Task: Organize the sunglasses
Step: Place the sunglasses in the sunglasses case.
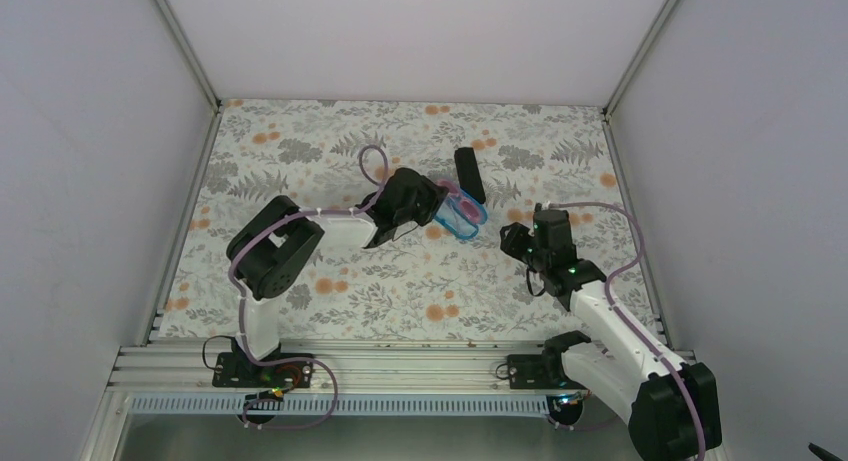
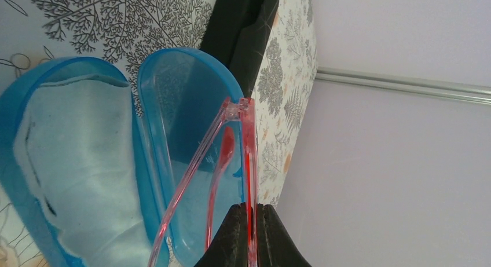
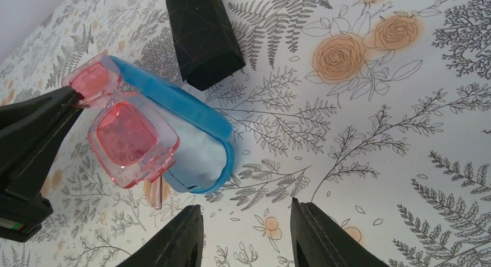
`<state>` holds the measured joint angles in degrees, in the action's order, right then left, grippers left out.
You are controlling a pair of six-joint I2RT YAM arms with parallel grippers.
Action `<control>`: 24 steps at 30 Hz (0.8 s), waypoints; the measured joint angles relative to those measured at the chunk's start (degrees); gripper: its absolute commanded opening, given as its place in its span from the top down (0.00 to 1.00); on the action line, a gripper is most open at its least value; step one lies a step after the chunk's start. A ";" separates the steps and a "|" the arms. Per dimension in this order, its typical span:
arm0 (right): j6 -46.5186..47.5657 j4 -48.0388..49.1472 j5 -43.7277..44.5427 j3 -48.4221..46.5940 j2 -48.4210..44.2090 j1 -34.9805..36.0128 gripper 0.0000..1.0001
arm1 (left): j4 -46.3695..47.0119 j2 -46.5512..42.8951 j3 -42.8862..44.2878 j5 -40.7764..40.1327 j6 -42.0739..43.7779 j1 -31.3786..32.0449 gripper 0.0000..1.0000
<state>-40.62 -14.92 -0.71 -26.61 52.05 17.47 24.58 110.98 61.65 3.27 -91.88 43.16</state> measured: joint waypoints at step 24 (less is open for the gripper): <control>0.09 0.13 -0.09 0.33 0.13 0.00 0.55 | 13.84 2.62 -8.50 -2.84 -0.52 2.08 0.98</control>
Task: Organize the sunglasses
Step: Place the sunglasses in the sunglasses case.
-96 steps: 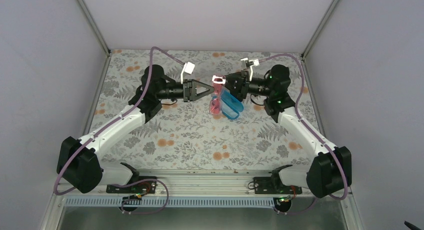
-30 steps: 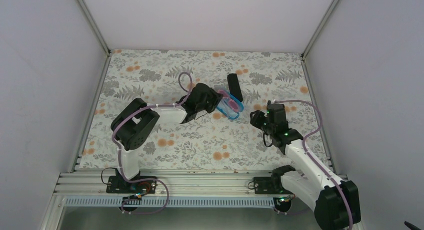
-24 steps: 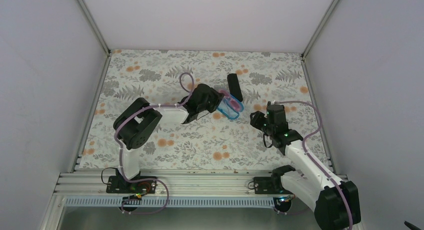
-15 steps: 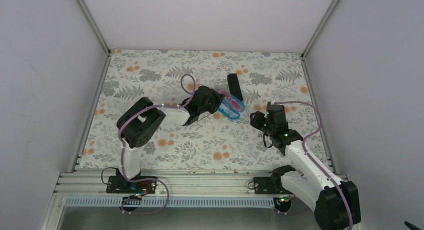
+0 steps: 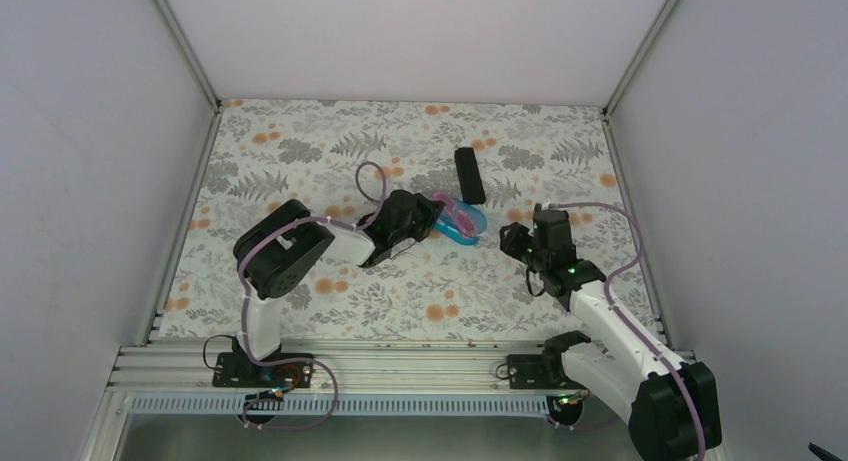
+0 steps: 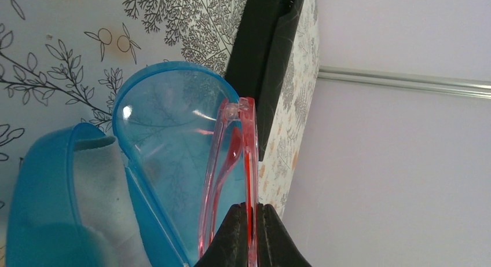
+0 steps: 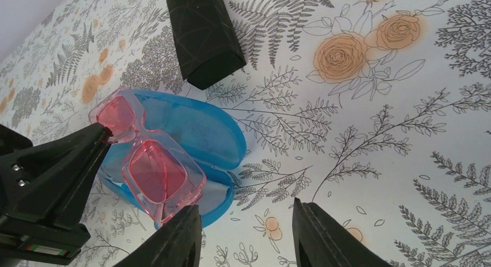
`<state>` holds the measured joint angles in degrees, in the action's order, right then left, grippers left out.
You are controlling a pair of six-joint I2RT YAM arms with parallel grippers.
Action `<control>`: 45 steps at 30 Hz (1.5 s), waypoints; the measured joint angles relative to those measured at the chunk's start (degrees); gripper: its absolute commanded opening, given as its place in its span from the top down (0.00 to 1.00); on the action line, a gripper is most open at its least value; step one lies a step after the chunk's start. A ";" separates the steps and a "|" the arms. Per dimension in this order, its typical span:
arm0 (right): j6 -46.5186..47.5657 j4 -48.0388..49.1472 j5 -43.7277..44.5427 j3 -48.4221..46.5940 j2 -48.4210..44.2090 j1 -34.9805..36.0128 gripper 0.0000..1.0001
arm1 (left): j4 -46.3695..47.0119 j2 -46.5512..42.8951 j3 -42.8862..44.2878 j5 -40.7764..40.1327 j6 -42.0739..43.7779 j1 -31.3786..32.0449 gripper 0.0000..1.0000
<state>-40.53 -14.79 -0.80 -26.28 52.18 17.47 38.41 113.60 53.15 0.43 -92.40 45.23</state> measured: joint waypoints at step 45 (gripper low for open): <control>17.20 20.13 -30.71 -6.03 35.39 -0.70 0.75 | 12.15 -4.26 -15.74 7.58 0.44 -1.25 0.98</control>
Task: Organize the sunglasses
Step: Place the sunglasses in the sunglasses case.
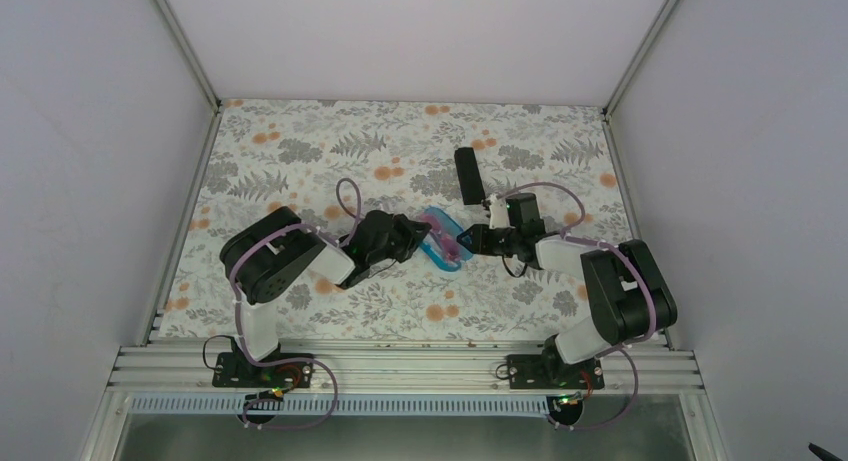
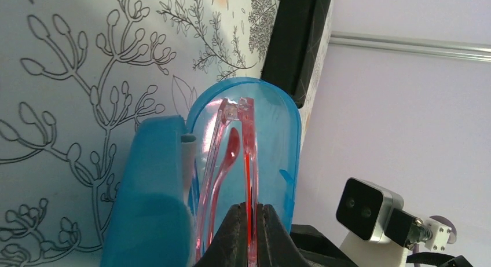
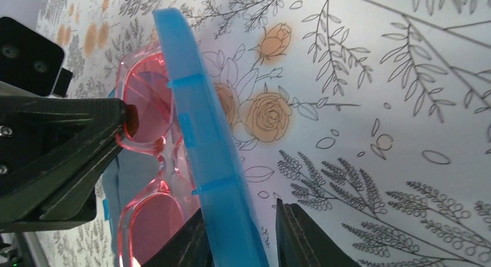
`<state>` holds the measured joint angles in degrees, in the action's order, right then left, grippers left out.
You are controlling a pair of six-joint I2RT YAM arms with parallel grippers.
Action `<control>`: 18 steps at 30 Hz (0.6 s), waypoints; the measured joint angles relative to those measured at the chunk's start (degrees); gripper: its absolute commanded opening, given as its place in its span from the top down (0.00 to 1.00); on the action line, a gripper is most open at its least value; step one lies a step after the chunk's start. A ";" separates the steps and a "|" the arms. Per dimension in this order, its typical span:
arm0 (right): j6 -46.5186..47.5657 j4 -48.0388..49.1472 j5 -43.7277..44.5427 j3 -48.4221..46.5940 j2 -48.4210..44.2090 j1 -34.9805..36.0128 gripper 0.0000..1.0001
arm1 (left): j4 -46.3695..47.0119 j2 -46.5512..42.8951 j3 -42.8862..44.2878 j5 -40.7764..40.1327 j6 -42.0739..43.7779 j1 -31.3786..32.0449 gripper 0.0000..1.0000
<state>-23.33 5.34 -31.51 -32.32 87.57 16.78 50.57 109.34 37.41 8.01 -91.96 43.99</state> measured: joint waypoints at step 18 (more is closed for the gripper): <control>0.68 -0.96 13.33 2.58 -11.87 7.43 0.86 | -0.33 -3.67 -0.33 3.50 2.62 -1.49 0.98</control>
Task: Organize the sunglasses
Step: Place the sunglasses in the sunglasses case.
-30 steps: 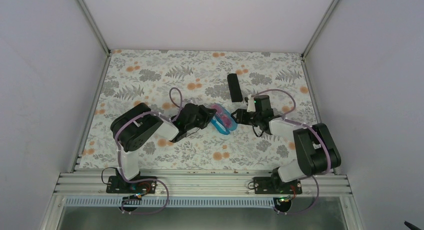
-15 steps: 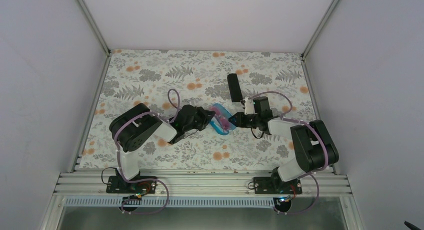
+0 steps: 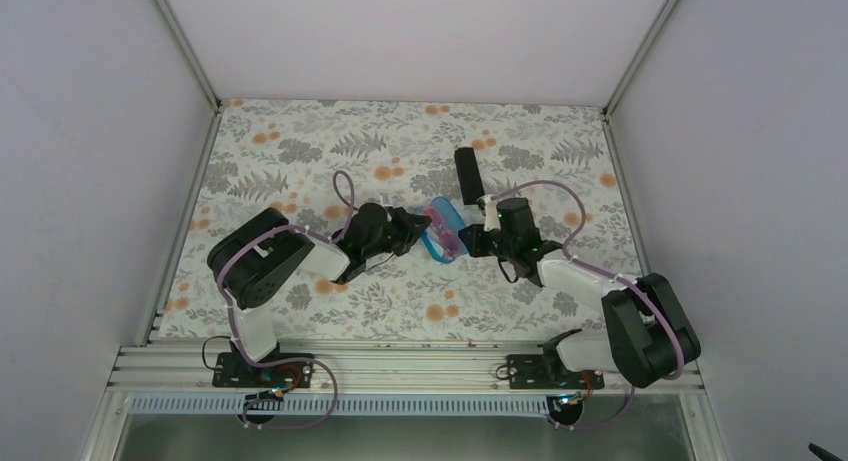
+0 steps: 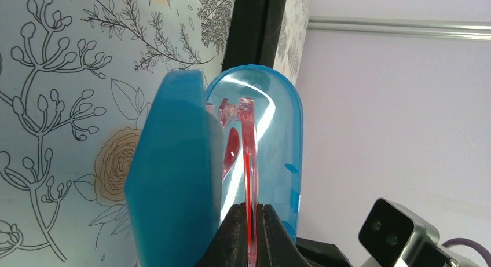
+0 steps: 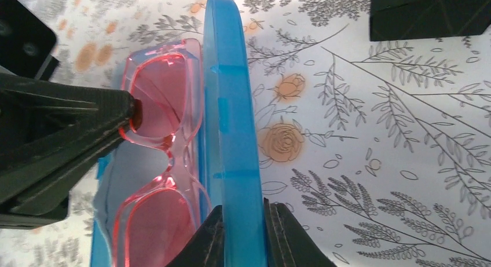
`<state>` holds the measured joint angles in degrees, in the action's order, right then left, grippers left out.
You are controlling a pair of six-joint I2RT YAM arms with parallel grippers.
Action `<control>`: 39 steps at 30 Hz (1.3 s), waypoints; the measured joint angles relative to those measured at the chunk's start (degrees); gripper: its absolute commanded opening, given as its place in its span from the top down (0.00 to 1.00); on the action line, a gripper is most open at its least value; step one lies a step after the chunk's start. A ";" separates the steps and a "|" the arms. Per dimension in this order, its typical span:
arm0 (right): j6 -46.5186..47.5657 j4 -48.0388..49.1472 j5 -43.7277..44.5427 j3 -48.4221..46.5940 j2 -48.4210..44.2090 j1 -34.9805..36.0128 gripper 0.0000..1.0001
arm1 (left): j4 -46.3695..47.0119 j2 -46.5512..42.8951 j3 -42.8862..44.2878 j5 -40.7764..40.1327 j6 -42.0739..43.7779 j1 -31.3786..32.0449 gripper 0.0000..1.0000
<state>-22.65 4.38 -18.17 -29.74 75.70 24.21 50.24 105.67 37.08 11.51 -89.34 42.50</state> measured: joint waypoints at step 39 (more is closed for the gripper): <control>1.18 -8.48 38.71 -6.40 5.05 18.93 0.85 | -11.93 1.70 6.43 14.56 12.20 -7.45 0.98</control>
<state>-21.47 -4.10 20.53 -36.14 80.75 43.13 38.30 107.37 43.51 26.06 -77.14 35.05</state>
